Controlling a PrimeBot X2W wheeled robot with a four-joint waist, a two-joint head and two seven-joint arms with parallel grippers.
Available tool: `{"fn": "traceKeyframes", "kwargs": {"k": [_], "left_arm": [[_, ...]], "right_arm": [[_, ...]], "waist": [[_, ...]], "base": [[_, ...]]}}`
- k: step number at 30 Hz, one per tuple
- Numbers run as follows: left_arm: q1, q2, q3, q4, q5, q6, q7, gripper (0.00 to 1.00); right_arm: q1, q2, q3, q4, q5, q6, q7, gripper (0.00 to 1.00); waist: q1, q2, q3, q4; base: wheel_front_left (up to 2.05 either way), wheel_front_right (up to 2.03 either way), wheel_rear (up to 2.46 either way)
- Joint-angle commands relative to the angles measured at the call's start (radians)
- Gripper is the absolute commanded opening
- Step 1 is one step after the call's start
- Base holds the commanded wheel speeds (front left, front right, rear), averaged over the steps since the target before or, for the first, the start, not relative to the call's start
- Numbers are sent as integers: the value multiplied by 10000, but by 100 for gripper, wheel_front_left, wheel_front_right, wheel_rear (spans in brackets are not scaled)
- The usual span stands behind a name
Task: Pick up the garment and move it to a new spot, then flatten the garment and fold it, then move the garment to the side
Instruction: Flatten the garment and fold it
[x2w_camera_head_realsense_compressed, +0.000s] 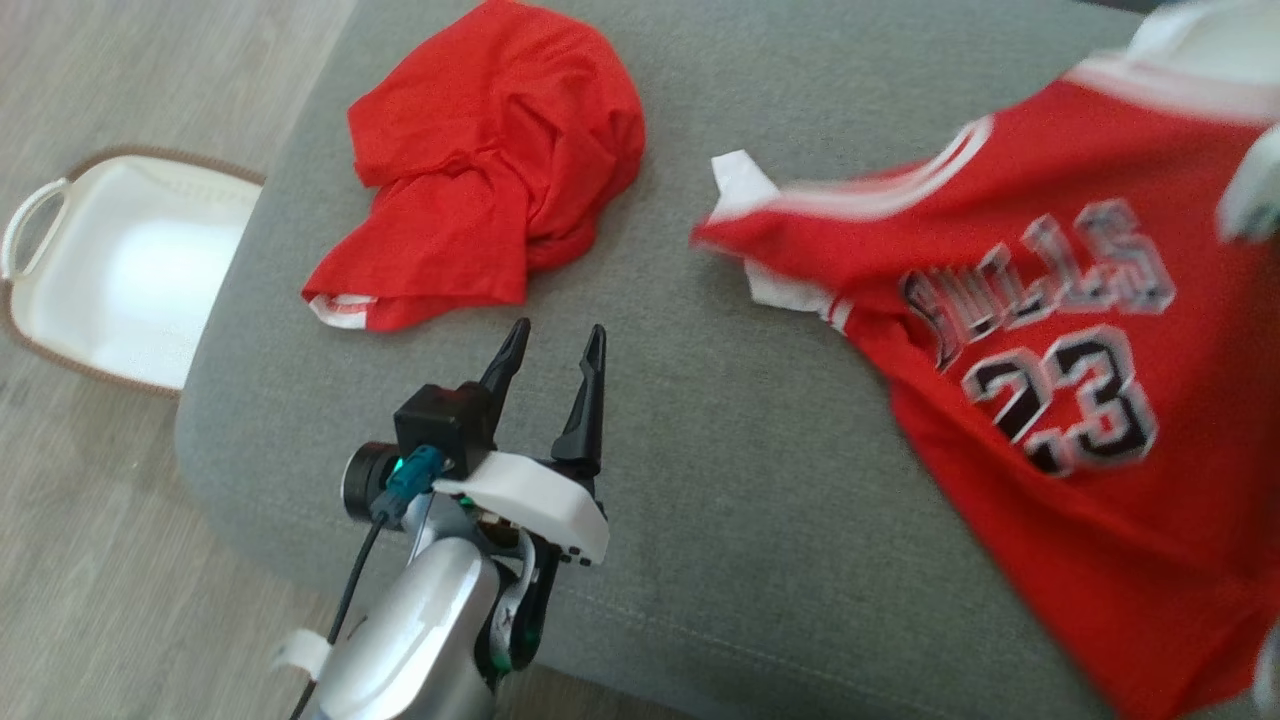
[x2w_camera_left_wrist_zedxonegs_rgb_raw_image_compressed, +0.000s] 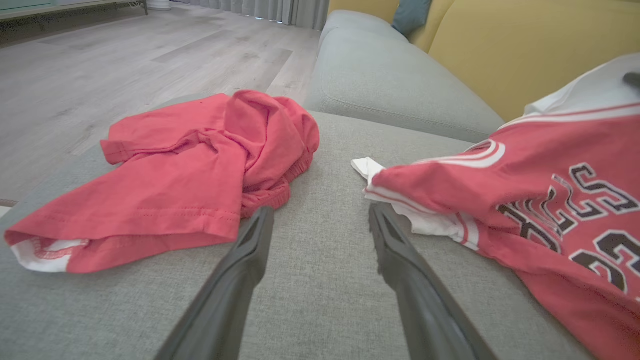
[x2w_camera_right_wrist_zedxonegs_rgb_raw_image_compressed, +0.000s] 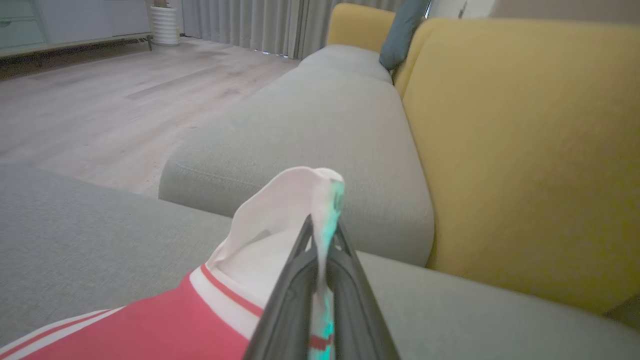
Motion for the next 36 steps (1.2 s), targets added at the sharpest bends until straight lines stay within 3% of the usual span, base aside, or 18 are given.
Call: {"fn": "traceKeyframes", "kwargs": {"k": [1,7,11,12,13,18,26,36], "left_arm": [[-409,32,251,-341,2,-43,-122,100],[-526,-37,171,-370,-9,-156,-123,100],[-555,-61,166,-369,-17,-175,-123,100],[-558,-64,175,-372,-17,-172,-123,100],[-558,-68,187,-373,-16,-166,-123,100],[-499,-77,348,-354,17,-129,-123,100],[-372,1,891,-457,253,-125,-124,100],[-154,22,1459,-749,429,-176,-124,100]], "right_arm": [[-587,-271,379,-311,-186,-7,-107,0],[-2271,-1469,1171,285,-1190,-7,-356,0],[-2993,-1786,1584,1008,-1758,-7,-555,0],[-3108,-1774,1677,1254,-1800,-7,-566,44],[-3202,-1790,1756,1469,-1886,-7,-579,100],[-3298,-1237,1517,2375,-1700,-7,-1244,100],[-2805,-381,1769,2931,-866,-7,-2479,100],[-1338,564,2390,1670,1155,-7,-3092,100]], "waist": [[0,0,119,120],[0,0,399,466],[0,0,472,578],[0,0,483,578],[0,0,488,567],[0,0,301,116],[0,0,-344,-1187],[0,0,-1057,-2397]], "base": [[0,0,0],[0,0,0],[0,0,0],[0,0,0],[0,0,0],[0,0,0],[0,0,0],[0,0,0]]}}
